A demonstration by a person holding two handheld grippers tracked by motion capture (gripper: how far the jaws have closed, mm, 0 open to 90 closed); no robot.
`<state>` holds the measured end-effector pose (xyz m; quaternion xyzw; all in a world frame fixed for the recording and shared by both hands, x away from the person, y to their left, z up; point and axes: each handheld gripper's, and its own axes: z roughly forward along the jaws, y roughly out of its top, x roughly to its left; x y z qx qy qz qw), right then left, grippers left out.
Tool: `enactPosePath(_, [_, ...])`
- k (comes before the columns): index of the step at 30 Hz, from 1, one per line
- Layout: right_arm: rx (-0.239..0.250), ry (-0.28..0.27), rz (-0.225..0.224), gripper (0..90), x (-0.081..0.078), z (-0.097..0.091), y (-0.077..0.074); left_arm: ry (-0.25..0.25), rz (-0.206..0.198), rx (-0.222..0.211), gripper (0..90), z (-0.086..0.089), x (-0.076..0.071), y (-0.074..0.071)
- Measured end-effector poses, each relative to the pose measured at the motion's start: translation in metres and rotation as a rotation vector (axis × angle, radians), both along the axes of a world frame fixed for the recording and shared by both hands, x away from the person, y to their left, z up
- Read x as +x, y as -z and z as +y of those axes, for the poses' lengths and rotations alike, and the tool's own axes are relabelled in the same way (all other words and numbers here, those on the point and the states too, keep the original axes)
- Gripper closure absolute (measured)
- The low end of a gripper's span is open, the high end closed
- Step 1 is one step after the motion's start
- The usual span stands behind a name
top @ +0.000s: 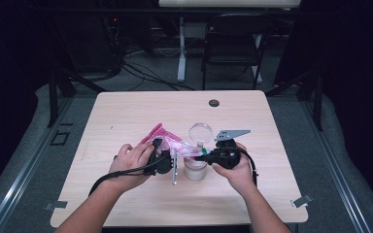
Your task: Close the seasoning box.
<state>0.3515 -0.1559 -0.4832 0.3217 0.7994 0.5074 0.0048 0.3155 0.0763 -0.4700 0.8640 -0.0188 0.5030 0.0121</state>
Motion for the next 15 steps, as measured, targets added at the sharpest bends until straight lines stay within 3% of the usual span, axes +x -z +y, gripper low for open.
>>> enactPosePath(5, [0.002, -0.001, -0.003, 90.0, 0.0004, -0.0006, 0.0, -0.012, 0.022, -0.05, 77.9, 0.0027, 0.0014, 0.0001])
enactPosePath(15, [0.006, 0.002, -0.005, 90.0, 0.0002, -0.0007, -0.0006, -0.026, 0.054, -0.083, 78.5, 0.0043, 0.0015, 0.0032])
